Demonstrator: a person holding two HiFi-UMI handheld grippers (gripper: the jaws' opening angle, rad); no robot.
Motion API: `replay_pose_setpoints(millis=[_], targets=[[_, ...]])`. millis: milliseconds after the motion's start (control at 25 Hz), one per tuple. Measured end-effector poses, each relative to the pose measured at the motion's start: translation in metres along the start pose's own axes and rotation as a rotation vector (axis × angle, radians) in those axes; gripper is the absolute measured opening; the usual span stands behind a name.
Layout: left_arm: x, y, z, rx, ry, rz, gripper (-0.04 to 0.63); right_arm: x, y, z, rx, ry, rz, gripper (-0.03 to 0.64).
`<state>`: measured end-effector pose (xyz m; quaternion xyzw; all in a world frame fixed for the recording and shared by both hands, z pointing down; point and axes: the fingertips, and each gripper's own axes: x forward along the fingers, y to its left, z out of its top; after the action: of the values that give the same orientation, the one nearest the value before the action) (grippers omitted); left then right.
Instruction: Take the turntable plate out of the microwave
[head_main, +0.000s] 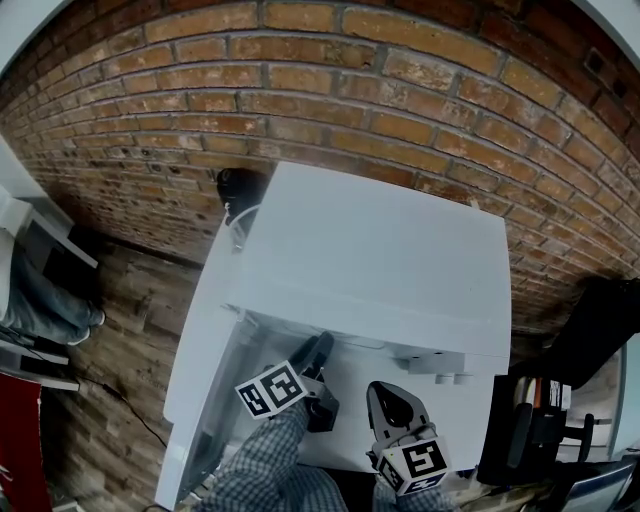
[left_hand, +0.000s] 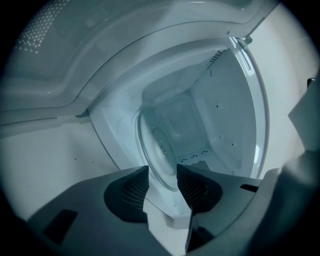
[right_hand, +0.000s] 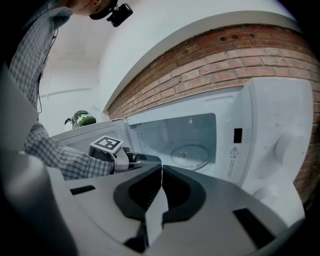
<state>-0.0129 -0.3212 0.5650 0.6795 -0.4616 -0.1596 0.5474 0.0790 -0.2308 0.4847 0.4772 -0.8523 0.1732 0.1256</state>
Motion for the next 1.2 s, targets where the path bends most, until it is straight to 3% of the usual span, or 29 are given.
replay_pose_setpoints(millis=[400,560,640,680,800,1000,1200], targets=[[0.008,0.001,0.005,-0.071,-0.007,0.029,0.149,0.004,-0.007,-0.004,0.005,0.016,-0.009,0.018],[0.009,0.008,0.007,-0.198,-0.018,0.031,0.147,0.009,-0.008,-0.006,-0.003,0.023,-0.012,0.018],[0.008,0.016,0.005,-0.237,-0.019,0.051,0.083,0.014,-0.007,-0.009,-0.037,0.039,-0.012,0.018],[0.007,0.019,0.005,-0.238,-0.016,0.057,0.035,0.017,-0.006,-0.011,-0.064,0.053,-0.012,0.018],[0.006,0.02,0.005,-0.245,-0.013,0.051,0.032,0.029,-0.005,-0.017,-0.185,0.1,-0.025,0.018],[0.008,0.02,0.007,-0.243,-0.003,0.048,0.031,0.062,-0.003,-0.022,-0.535,0.181,-0.067,0.02],[0.006,0.02,0.008,-0.243,0.009,0.048,0.029,0.095,0.002,-0.028,-0.681,0.248,-0.062,0.02]])
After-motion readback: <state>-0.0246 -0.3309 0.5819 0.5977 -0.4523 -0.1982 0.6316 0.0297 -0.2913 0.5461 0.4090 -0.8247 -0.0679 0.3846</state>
